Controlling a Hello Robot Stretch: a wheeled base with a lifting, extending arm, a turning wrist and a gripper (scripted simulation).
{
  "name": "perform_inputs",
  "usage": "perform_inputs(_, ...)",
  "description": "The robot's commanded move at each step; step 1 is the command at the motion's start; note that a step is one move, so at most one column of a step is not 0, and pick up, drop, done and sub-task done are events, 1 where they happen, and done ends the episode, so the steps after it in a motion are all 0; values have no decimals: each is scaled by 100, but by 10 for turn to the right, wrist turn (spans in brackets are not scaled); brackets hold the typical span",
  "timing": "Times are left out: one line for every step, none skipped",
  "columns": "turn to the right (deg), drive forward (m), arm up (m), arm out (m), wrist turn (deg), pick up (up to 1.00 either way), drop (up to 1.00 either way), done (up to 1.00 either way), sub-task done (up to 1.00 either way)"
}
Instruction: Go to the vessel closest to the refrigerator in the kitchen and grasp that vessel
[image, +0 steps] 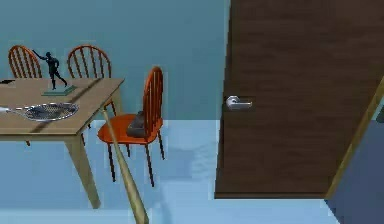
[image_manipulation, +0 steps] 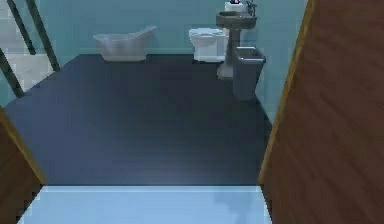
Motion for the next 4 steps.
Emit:
perform_inputs(450, 0, 0, 0, 0, 0, 0, 0, 0)
perform_inputs(180, 0, 0, 0, 0, 0, 0, 0, 0)
perform_inputs(0, 100, 0, 0, 0, 0, 0, 0, 0)
perform_inputs(0, 45, 0, 0, 0, 0, 0, 0, 0)
